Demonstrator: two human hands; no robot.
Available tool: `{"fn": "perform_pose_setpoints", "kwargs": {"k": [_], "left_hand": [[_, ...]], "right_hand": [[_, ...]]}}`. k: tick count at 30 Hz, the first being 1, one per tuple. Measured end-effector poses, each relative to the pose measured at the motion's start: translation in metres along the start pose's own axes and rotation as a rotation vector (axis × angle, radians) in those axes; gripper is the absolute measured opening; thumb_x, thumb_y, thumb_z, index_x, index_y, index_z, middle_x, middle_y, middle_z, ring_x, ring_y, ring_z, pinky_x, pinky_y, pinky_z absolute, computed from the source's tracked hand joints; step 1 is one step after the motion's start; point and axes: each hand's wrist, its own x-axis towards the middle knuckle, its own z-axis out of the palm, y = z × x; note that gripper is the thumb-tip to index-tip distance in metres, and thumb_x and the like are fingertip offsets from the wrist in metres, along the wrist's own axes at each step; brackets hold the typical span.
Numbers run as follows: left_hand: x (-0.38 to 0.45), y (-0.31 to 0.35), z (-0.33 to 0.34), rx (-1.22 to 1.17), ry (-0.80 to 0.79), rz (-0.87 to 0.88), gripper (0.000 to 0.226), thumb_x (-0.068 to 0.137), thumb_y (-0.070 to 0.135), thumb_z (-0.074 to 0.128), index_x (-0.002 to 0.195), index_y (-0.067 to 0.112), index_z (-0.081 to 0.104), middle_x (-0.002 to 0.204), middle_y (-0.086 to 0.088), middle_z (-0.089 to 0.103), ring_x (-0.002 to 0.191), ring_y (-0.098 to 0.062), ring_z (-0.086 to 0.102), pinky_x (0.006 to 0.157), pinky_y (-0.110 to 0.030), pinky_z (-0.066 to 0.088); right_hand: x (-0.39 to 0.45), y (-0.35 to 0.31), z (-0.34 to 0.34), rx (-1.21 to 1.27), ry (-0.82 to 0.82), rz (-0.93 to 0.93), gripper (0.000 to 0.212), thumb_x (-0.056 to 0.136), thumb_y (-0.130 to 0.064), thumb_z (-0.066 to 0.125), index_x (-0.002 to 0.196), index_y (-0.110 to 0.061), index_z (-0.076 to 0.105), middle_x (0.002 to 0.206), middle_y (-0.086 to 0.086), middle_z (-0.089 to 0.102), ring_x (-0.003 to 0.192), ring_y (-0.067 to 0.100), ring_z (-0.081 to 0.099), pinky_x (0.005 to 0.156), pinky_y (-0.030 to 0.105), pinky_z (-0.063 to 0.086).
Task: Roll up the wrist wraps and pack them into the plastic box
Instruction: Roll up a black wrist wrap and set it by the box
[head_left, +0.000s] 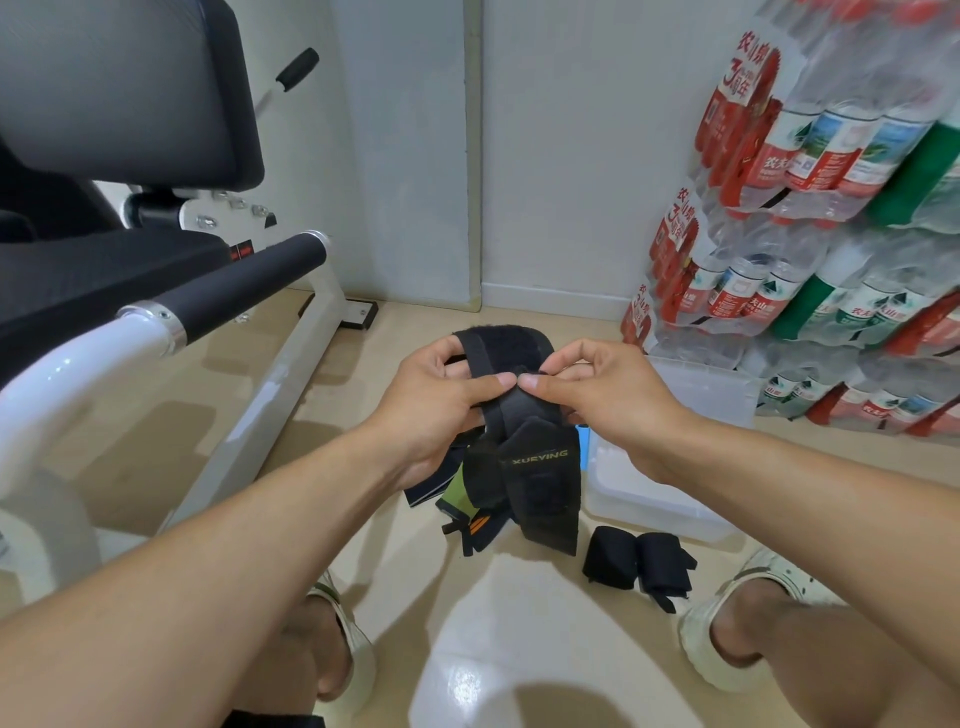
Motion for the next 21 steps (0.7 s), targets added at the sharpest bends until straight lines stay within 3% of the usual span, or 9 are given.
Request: {"fn": "perform_pose_setpoints", "kwargs": {"k": [5, 8, 11, 14, 18, 21], "left_hand": [[0.001, -0.003, 0.001, 0.031, 0.042, 0.038, 0.036, 0.091, -0.004, 0.067, 0.124, 0.008, 0.059, 0.108, -0.014, 0.077, 0.098, -0.033, 0.075, 0.088, -0.048, 0.059], [-0.001, -0.004, 0.004, 0.015, 0.066, 0.053, 0.034, 0.092, -0.005, 0.066, 0.123, 0.007, 0.059, 0.106, -0.014, 0.077, 0.095, -0.032, 0.076, 0.079, -0.043, 0.061], [-0.002, -0.003, 0.005, 0.015, 0.089, 0.062, 0.033, 0.093, -0.004, 0.065, 0.123, 0.009, 0.059, 0.105, -0.013, 0.077, 0.094, -0.031, 0.076, 0.073, -0.039, 0.062], [-0.002, -0.002, 0.008, 0.040, 0.120, 0.074, 0.034, 0.092, -0.005, 0.066, 0.120, 0.012, 0.059, 0.102, -0.011, 0.078, 0.093, -0.030, 0.076, 0.073, -0.040, 0.062], [-0.004, -0.004, 0.015, 0.082, 0.170, 0.103, 0.035, 0.089, -0.008, 0.068, 0.112, 0.018, 0.060, 0.098, -0.007, 0.079, 0.090, -0.028, 0.077, 0.075, -0.042, 0.063], [-0.005, -0.005, 0.015, 0.122, 0.175, 0.105, 0.036, 0.089, -0.005, 0.070, 0.114, 0.018, 0.060, 0.098, -0.005, 0.079, 0.090, -0.026, 0.077, 0.073, -0.041, 0.062]], "right_hand": [[-0.002, 0.000, 0.000, -0.017, 0.010, 0.028, 0.024, 0.085, -0.038, 0.080, 0.095, -0.016, 0.074, 0.084, 0.001, 0.078, 0.076, 0.013, 0.074, 0.061, 0.021, 0.059], [-0.001, 0.000, 0.000, -0.052, 0.048, 0.031, 0.031, 0.084, -0.041, 0.081, 0.099, -0.016, 0.071, 0.090, 0.002, 0.074, 0.074, 0.010, 0.070, 0.055, 0.020, 0.054], [-0.001, -0.003, -0.001, -0.055, 0.032, 0.080, 0.043, 0.082, -0.047, 0.081, 0.111, -0.020, 0.064, 0.099, -0.001, 0.070, 0.088, 0.011, 0.069, 0.063, 0.023, 0.053], [-0.004, -0.003, -0.001, -0.034, -0.080, 0.079, 0.025, 0.091, -0.042, 0.073, 0.095, -0.017, 0.074, 0.082, -0.004, 0.076, 0.073, 0.007, 0.072, 0.055, 0.016, 0.054], [-0.004, 0.000, 0.000, -0.014, -0.045, 0.030, 0.013, 0.093, -0.033, 0.075, 0.088, -0.021, 0.078, 0.083, -0.003, 0.078, 0.085, 0.018, 0.076, 0.080, 0.033, 0.063], [-0.004, 0.000, -0.002, -0.015, -0.050, 0.025, 0.009, 0.094, -0.029, 0.074, 0.089, -0.023, 0.080, 0.087, -0.005, 0.079, 0.091, 0.019, 0.075, 0.089, 0.040, 0.062]]}}
